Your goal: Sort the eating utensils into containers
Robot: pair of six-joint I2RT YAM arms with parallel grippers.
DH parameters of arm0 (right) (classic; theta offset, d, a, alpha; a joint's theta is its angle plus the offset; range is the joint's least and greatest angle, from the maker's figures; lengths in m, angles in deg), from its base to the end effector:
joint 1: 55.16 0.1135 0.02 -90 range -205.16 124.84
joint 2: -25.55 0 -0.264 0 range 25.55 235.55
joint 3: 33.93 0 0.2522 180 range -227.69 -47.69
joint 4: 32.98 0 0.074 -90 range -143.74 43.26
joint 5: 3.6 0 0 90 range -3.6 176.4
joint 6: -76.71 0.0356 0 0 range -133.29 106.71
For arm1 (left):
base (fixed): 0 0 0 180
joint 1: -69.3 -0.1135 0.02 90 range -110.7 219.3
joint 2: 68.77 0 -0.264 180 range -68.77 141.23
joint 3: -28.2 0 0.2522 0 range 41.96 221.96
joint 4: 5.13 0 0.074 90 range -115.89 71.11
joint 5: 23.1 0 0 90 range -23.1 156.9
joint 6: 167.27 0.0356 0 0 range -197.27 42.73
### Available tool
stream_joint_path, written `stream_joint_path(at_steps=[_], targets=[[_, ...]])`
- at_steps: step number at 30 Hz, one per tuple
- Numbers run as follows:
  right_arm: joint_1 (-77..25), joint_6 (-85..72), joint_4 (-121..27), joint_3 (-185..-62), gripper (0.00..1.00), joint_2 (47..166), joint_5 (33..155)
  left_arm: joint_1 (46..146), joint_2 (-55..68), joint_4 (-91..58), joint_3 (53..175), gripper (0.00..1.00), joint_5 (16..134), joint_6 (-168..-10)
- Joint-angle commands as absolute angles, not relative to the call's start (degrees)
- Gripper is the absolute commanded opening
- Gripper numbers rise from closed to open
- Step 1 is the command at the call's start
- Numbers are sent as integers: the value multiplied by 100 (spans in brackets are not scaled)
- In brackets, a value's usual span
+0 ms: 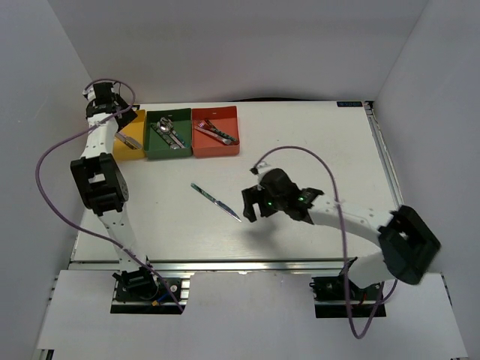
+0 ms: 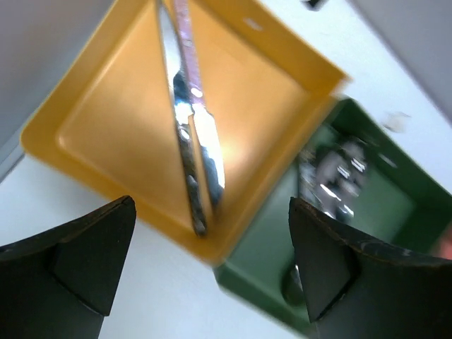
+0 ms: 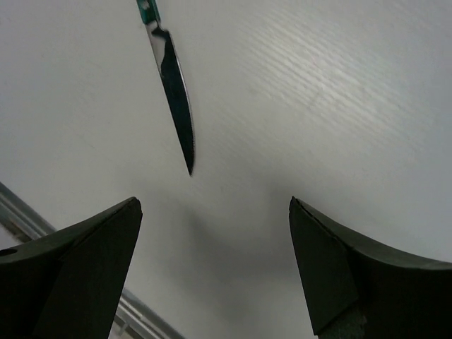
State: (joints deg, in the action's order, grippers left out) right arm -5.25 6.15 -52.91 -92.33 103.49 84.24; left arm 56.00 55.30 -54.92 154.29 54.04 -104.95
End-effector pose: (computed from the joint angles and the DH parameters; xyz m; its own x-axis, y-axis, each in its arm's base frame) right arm 0.1859 0.2188 0.2177 -0.6342 -0.2370 -0.7359 -0.5670 0.7897 0.2343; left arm 0.4780 0.1211 0.2606 -0.4663 -0.5756 -0.6717 -0.6623 0.7306 -0.1663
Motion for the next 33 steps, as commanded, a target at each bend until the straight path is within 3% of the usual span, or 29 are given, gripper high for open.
stream_joint_path(at_steps=[1, 4, 11, 17, 20, 21, 23, 26, 31, 32, 33], targets=[[-323, -114, -5244, -10304, 89, 11228, 8333, 6129, 3824, -5484, 15184, 98, 5442, -10522], [-173, -291, -5456, -11060, 85, 12107, 8156, 6489, 2979, -5493, 14315, 98, 5512, -10522], [56, -1117, -5710, -12607, 79, 13716, 8587, 6711, -411, -4887, 10951, 98, 5899, -10470], [100, -1355, -6062, -13829, 70, 14929, 8341, 6702, -1436, -5158, 10085, 98, 6118, -10153], [126, -1540, -6203, -14207, 52, 15351, 8174, 6711, -1682, -5361, 9769, 98, 6294, -10118], [135, -1557, -6255, -14269, 40, 15518, 8148, 6711, -1848, -5396, 9603, 98, 6329, -10109], [144, -1557, -6361, -14349, 28, 15624, 8165, 6711, -2024, -5405, 9444, 98, 6408, -10144], [161, -1470, -6440, -14297, 0, 15651, 8402, 6702, -2288, -5405, 9180, 98, 6864, -10249], [179, -629, -5810, -13508, 0, 15062, 8824, 6702, -2622, -4169, 8250, 98, 8620, -11361], [179, -408, -5355, -13271, 0, 15062, 8850, 6702, -2658, -3713, 7682, 98, 9433, -11705], [179, -215, -5098, -12737, 0, 13809, 8972, 6737, -2684, -2708, 7381, 98, 9754, -12100]])
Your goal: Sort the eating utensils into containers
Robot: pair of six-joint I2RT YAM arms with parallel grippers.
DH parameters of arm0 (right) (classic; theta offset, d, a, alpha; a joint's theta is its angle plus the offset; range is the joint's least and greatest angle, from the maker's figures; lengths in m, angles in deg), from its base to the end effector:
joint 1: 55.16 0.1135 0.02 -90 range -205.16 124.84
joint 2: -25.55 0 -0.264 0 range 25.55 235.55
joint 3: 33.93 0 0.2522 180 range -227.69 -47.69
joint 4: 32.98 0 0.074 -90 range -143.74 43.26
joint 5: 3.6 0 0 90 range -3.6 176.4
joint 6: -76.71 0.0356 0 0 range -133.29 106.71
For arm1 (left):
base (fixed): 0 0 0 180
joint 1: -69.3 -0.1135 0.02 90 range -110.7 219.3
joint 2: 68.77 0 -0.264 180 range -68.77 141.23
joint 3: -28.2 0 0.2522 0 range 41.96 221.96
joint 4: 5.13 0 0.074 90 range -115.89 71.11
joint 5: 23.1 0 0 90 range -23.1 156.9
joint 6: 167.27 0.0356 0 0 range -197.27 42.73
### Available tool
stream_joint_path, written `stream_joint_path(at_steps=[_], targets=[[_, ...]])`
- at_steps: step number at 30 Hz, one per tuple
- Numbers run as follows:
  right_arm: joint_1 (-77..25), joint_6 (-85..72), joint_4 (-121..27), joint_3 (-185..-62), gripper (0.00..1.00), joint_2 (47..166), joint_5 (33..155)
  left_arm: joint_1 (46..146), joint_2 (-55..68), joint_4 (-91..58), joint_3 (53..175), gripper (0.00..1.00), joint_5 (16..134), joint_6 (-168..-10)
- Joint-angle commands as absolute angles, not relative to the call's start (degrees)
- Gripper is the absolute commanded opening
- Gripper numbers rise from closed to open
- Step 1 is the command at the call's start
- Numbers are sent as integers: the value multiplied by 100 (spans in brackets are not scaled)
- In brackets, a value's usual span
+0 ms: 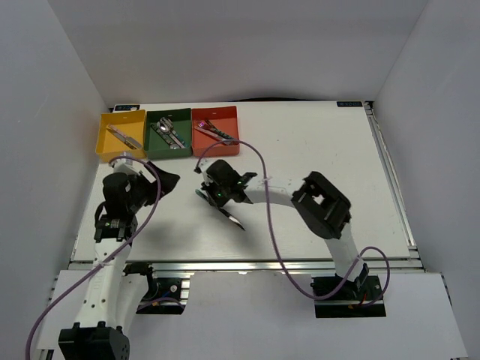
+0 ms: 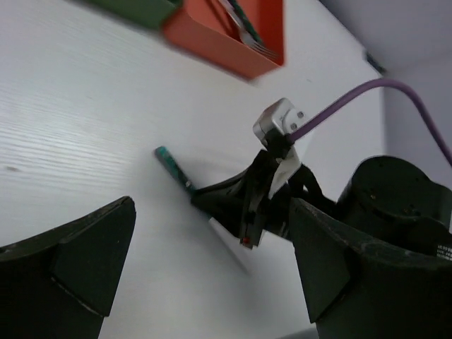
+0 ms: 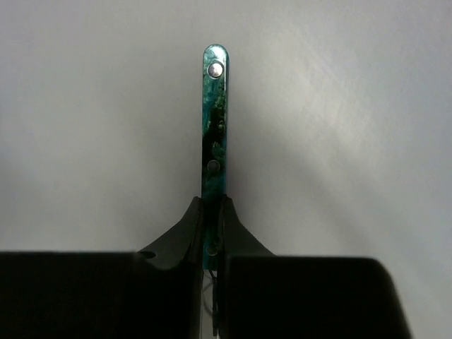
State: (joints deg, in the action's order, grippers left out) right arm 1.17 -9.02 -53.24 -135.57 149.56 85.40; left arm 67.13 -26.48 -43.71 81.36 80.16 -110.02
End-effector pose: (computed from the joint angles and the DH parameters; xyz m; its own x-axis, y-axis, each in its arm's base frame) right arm 0.2675 0.4004 0.1621 -0.4359 -0.5200 -0.7346 -0.7948 0.6054 0.0430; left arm 0.1688 -0.0018 0.2882 -0.4806 -0.5451 -0.6869 -0.1117 0.8150 -0.5686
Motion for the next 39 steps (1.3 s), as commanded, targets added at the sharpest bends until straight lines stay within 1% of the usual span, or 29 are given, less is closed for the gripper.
stream_joint_path(at_steps=[1, 3, 6, 10, 14, 15, 17, 18, 20, 21, 23, 24, 25, 26, 27, 28, 30, 31, 32, 33, 34, 35, 36, 37, 39], targets=[[188, -21, -4835, -12480, 0, 13571, 9069, 6772, -2684, -2385, 7160, 98, 9888, -12661], [231, 454, -4290, -12057, 0, 13009, 9210, 7077, -2737, -1962, 6816, 98, 9706, -12912], [337, 770, -4077, -11634, 0, 12551, 9210, 7298, -2737, -1751, 6675, 96, 9371, -13114], [513, 868, -4093, -11519, 0, 12329, 9167, 7414, -2562, -1784, 6666, 90, 9143, -13168], [688, 851, -4164, -11668, 0, 12224, 8992, 7449, -2377, -1775, 6631, 80, 9072, -13203], [741, 842, -4173, -11695, 0, 12189, 8956, 7458, -2342, -1792, 6631, 71, 9063, -13212], [803, 833, -4190, -11791, 0, 12153, 8912, 7466, -2272, -1801, 6613, 62, 9072, -13203], [812, 825, -4191, -11835, 0, 12162, 8886, 7466, -2245, -1819, 6604, 54, 9081, -13212], [829, 816, -4199, -11940, 0, 12171, 8842, 7466, -2140, -1854, 6604, 50, 9107, -13159], [838, 807, -4208, -11993, 0, 12214, 8833, 7475, -2113, -1854, 6596, 39, 9116, -13141], [838, 781, -4295, -12116, 0, 12276, 8763, 7475, -2052, -1854, 6587, 34, 9133, -13124], [829, 781, -4305, -12213, 0, 12337, 8754, 7484, -2052, -1854, 6587, 29, 9125, -13124], [838, 781, -4313, -12257, 0, 12372, 8745, 7475, -2060, -1854, 6578, 23, 9133, -13115], [838, 772, -4322, -12310, 0, 12408, 8736, 7484, -2052, -1854, 6587, 20, 9125, -13106], [838, 763, -4375, -12415, 0, 12486, 8710, 7484, -2043, -1854, 6595, 13, 9133, -13097], [829, 763, -4392, -12468, 0, 12557, 8658, 7484, -1991, -1863, 6639, 2, 9133, -13054], [829, 763, -4489, -12547, 1, 12592, 8622, 7484, -1911, -1985, 6735, 0, 9055, -12940], [829, 780, -4542, -12530, 19, 12584, 8431, 7484, -1850, -2134, 6840, 0, 8976, -12852], [821, 807, -4568, -12469, 41, 12540, 8194, 7484, -1771, -2518, 6998, 0, 8801, -12738], [777, 911, -4612, -12373, 83, 12383, 8052, 7484, -1535, -2818, 7487, 0, 8208, -12563], [733, 982, -4665, -12093, 89, 12269, 7903, 7475, -1350, -3117, 7805, 0, 7819, -12170], [628, 1044, -4665, -11899, 89, 11963, 7701, 7467, -1131, -3711, 8148, 0, 7398, -11992], [566, 1166, -4770, -11706, 89, 11786, 7630, 7449, -633, -3944, 8821, 0, 6567, -11720], [514, 1202, -4901, -11303, 89, 11610, 7551, 7423, -375, -4111, 9150, 0, 6219, -11613], [355, 1237, -4999, -10906, 89, 11030, 7313, 7213, 126, -4472, 9791, 0, 5569, -11455]])
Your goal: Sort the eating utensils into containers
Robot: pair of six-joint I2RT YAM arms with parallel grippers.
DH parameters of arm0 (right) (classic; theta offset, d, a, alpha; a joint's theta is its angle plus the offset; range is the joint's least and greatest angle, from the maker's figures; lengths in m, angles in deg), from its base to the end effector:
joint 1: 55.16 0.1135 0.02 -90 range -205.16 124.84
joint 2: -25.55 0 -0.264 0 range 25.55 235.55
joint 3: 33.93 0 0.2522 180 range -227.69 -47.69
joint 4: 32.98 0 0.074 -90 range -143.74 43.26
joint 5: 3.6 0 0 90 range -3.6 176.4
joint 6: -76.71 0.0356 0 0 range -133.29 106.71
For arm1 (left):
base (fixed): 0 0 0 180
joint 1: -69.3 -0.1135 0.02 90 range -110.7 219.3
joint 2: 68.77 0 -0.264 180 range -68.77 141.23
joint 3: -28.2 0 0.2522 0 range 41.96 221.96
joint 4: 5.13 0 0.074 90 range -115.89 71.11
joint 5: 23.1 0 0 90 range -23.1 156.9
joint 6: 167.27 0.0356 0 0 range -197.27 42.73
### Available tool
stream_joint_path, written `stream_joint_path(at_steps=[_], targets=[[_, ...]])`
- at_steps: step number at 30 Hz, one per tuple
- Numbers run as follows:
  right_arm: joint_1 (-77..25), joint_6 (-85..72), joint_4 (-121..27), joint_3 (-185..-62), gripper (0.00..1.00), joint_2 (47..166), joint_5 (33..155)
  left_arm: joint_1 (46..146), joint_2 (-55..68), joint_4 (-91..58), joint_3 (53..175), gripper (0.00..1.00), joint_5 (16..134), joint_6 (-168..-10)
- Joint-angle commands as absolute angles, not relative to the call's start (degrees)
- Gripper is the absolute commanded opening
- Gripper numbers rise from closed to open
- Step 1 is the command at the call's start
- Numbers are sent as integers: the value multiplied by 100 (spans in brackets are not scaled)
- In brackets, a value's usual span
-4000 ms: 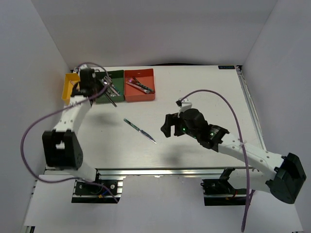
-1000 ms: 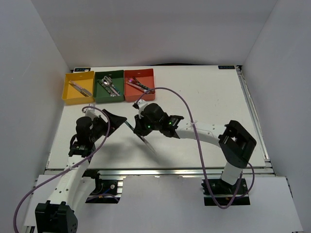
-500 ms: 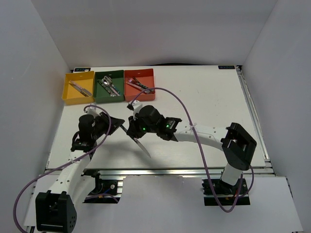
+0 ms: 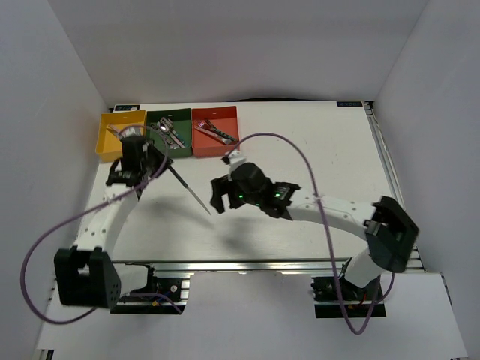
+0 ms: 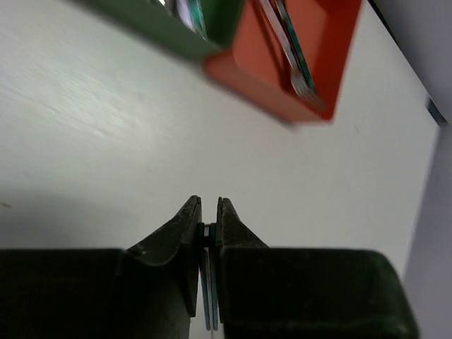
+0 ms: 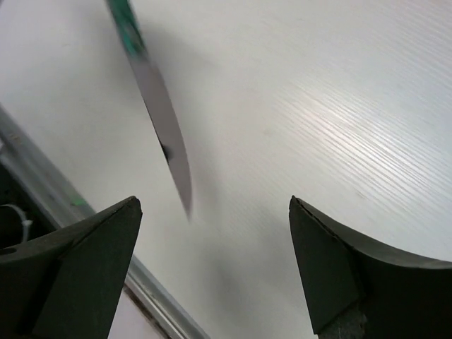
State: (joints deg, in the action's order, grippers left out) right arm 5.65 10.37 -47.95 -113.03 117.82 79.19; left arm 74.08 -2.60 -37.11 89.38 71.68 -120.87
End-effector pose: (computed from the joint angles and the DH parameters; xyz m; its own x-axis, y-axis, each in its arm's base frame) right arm 0.1855 0.3229 0.2683 -0.5366 -0.1442 -0.8314 -0.6516 0.6969 0.2997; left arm 0.2509 -0.0240 0.2672 -0.5370 -0.6447 -0.5440 -0.3051 0.7497 -0.5873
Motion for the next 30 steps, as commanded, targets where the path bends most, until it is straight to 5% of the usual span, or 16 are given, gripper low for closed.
stream_joint_path(at_steps=[1, 14, 23, 30], targets=[[311, 1238, -5086, -10721, 89, 10845, 7243, 7125, 642, -4586, 10508, 0, 5330, -11271], [-120, 1229, -5342, -8514, 89, 8330, 7382, 5560, 4889, -6267, 17278, 0, 4037, -10391], [-120, 1149, -5202, -8303, 89, 8304, 7716, 5507, 5287, -4493, 16659, 0, 3807, -10048], [-111, 1308, -4850, -8232, 89, 8584, 7857, 5471, 5955, -4455, 16975, 0, 4220, -10056]])
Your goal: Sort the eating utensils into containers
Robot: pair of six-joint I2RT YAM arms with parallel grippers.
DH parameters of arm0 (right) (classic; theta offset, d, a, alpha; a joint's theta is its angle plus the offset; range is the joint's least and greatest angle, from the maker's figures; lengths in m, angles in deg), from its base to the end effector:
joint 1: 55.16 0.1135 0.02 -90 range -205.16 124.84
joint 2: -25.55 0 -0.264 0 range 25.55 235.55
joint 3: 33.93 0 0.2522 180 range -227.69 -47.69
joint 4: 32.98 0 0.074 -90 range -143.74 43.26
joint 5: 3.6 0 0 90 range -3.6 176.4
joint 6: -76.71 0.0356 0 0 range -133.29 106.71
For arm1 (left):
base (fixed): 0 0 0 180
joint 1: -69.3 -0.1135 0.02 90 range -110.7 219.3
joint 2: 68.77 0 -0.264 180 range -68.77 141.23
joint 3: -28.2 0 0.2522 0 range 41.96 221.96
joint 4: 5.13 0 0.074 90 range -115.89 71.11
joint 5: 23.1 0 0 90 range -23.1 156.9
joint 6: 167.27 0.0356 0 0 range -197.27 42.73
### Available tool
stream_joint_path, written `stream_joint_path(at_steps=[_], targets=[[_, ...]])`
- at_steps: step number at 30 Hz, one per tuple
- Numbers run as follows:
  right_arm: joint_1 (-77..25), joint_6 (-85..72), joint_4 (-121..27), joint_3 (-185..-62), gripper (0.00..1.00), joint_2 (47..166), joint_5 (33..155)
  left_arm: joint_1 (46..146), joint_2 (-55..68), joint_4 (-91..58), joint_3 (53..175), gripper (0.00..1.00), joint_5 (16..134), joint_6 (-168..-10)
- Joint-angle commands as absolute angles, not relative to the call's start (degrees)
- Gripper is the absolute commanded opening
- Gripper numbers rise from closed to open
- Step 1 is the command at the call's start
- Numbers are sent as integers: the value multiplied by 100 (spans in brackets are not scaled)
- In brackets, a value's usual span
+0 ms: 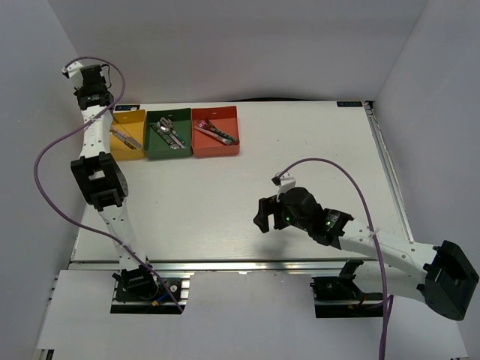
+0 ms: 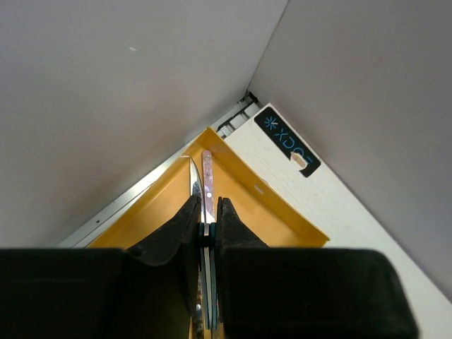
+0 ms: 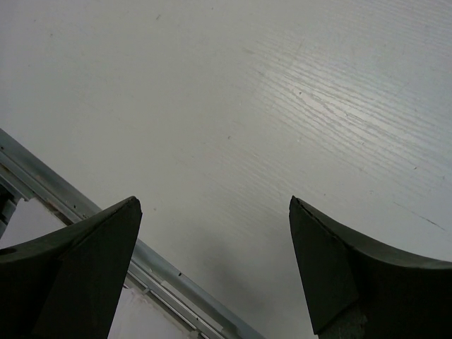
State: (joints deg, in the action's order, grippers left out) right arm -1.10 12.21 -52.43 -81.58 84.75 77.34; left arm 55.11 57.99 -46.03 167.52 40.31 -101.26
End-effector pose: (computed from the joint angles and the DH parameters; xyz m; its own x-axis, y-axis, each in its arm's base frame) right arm 0.1369 0.1793 0.2335 -0.5829 -0.0798 -0.8086 -0.5200 0.8013 0.2958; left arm 0.4976 0.1423 0.3296 -0.1761 -0.4195 -0.8905 -0.7363 0.6565 -0.1637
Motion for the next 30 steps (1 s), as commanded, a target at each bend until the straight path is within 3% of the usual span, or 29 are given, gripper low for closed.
stream_joint_path(at_steps=[1, 5, 7, 10, 11, 13, 14, 15, 26, 30], targets=[[-102, 1317, -4832, -8249, 89, 8654, 7883, 5471, 6129, -4517, 17149, 0, 4229, -10039], [-50, 1378, -4762, -8276, 89, 8743, 7892, 5436, 6394, -4544, 17371, 0, 4343, -10030], [-32, 1378, -4771, -8320, 89, 8778, 7875, 5427, 6430, -4526, 17388, 7, 4440, -10030], [12, 1369, -4814, -8381, 89, 8804, 7840, 5427, 6483, -4552, 17406, 30, 4572, -10030], [21, 1369, -4815, -8390, 89, 8813, 7805, 5427, 6500, -4579, 17423, 46, 4563, -10056], [38, 1361, -4867, -8425, 89, 8822, 7805, 5427, 6483, -4605, 17432, 60, 4581, -10091], [38, 1361, -4867, -8425, 89, 8831, 7813, 5427, 6474, -4614, 17432, 89, 4572, -10109], [47, 1361, -4867, -8425, 89, 8840, 7822, 5427, 6422, -4623, 17458, 98, 4598, -10109], [47, 1325, -5253, -8627, 89, 8471, 7121, 5629, 4894, -5175, 17187, 98, 5292, -10320], [47, 1334, -5753, -8873, 89, 7883, 6084, 5805, 3629, -5861, 15986, 98, 5205, -10425]])
